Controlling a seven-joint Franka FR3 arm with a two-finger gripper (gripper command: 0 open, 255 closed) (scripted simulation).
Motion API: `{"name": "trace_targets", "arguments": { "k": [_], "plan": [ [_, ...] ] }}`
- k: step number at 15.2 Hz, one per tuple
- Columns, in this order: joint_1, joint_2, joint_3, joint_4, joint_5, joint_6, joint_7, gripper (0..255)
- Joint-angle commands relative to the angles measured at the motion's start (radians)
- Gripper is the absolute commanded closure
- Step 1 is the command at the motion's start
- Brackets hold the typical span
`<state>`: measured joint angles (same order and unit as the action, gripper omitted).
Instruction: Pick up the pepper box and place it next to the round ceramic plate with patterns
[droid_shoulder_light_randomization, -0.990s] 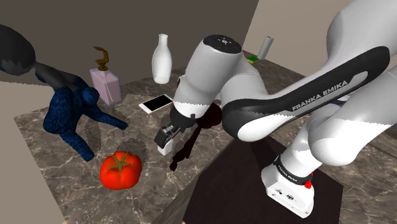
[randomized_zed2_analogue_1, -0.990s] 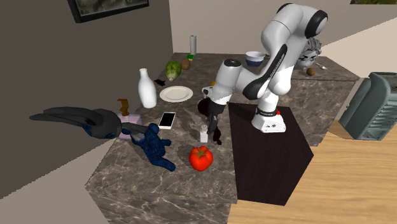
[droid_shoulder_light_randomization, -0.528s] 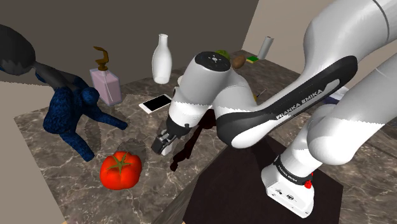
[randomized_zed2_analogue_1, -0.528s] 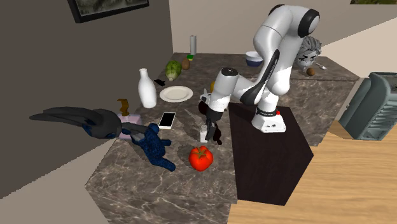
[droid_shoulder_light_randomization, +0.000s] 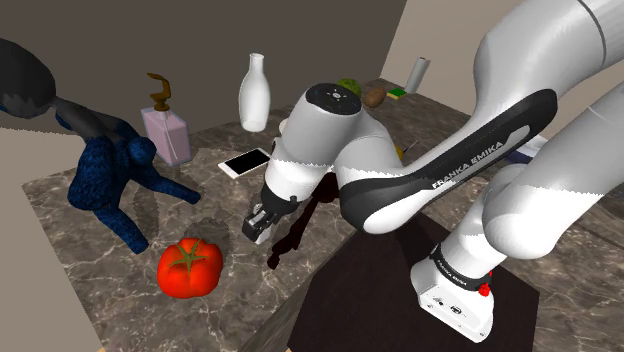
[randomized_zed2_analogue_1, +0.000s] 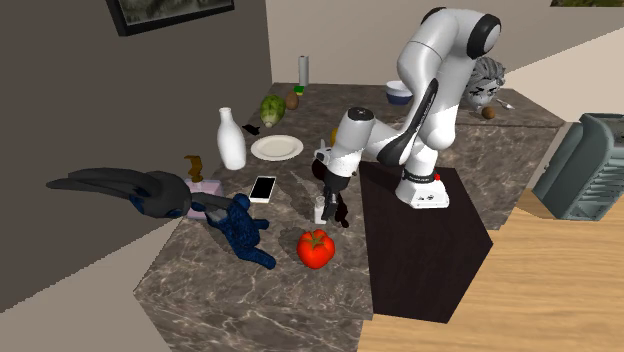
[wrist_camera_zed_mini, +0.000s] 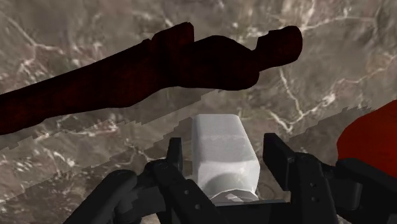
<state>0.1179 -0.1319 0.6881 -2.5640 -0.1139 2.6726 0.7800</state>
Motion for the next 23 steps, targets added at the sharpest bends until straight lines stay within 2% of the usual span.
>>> {"name": "trace_targets", "arguments": {
  "k": [1, 9, 15, 23],
  "plan": [
    [0.000, 0.000, 0.000, 0.000, 0.000, 0.000, 0.000, 255],
    [0.000, 0.000, 0.000, 0.000, 0.000, 0.000, 0.000, 255],
    [0.040, -0.079, -0.034, 0.024, 0.098, -0.088, -0.080, 255],
    [0.075, -0.162, -0.076, 0.072, 0.168, -0.209, -0.143, 255]
  ]
}}
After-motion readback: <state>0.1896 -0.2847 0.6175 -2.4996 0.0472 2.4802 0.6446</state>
